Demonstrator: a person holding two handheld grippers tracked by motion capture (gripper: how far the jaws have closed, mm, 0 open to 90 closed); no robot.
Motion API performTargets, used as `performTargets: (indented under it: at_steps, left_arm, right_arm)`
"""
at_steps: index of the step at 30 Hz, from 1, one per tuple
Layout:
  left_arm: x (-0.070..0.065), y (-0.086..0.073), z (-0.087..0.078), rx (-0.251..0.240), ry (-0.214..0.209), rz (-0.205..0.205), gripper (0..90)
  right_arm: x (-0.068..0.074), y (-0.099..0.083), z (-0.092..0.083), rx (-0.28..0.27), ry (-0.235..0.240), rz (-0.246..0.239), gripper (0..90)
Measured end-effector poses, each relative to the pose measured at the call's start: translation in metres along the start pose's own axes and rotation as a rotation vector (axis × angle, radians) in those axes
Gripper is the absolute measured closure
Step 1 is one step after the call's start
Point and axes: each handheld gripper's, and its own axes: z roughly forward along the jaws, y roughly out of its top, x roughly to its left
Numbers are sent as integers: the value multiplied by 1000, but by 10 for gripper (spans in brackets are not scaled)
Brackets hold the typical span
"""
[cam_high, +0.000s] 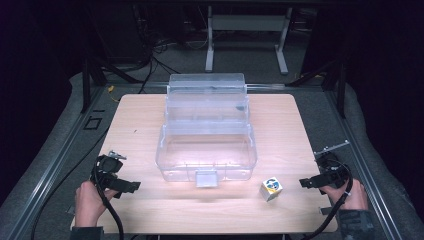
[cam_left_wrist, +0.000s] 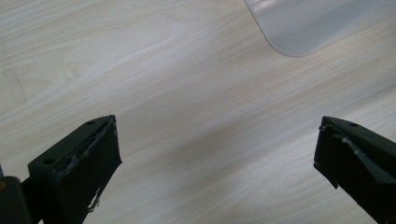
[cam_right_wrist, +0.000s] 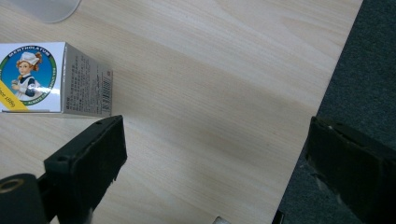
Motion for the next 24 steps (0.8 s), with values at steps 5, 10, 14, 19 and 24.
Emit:
performTargets:
  at_steps: [5,10,14,19,24]
  left_arm:
    - [-1,1,1,-7,-4,-3,2]
    - [-2,2,3,2,-11,7,2]
    - [-1,1,4,3,-11,9,2]
    - [-2,1,5,1,-9,4,2]
    - [-1,1,9,11,-14,0,2]
  right_arm:
    - [3,1,-3,-7,23,-8,51]
    - [11,2,-6,-9,10,-20,50]
    - [20,5,-7,-14,28,-42,49]
    - [32,8,-7,-20,80,-79,49]
    - [46,12,-4,-9,57,-112,48]
